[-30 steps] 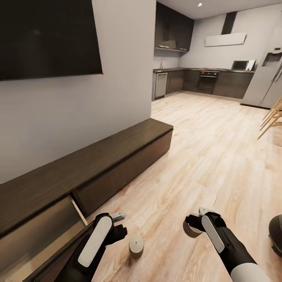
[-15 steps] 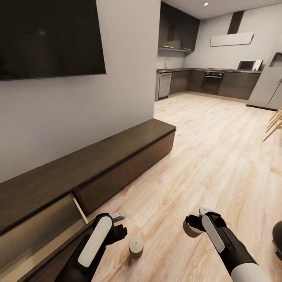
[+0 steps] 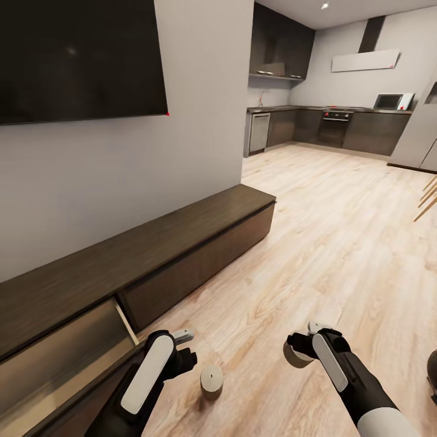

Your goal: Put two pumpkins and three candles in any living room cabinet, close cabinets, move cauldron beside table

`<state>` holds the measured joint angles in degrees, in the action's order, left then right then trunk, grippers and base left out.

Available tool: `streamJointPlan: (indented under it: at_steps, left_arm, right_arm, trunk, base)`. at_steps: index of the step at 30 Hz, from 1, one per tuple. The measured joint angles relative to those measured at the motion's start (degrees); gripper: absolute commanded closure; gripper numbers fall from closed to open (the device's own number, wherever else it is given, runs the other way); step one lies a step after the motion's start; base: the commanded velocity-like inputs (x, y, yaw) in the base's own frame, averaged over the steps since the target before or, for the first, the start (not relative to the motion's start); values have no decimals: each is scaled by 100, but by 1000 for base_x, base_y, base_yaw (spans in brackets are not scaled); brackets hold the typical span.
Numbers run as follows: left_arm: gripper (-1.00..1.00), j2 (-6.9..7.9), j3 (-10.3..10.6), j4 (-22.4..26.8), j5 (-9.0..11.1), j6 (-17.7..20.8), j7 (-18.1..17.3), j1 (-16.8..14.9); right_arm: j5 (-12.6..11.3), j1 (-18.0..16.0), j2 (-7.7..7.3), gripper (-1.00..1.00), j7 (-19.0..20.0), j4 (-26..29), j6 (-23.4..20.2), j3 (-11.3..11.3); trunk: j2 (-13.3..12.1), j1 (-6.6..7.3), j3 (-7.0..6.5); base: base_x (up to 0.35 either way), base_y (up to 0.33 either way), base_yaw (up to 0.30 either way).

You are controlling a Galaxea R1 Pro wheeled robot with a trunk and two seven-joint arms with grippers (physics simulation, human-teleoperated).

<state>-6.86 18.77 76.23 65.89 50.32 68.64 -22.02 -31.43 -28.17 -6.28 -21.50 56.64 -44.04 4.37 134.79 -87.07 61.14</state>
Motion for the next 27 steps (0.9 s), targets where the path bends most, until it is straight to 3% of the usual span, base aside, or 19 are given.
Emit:
streamJointPlan:
  at_steps: [27]
  left_arm:
    - [-100, -8, 5, 1, -89, -86, -6, 0]
  right_arm:
    - [-8, 0, 35, 100, 11, 9, 0, 8]
  trunk:
    - [0, 0, 0]
  base:
    - [63, -91, 0]
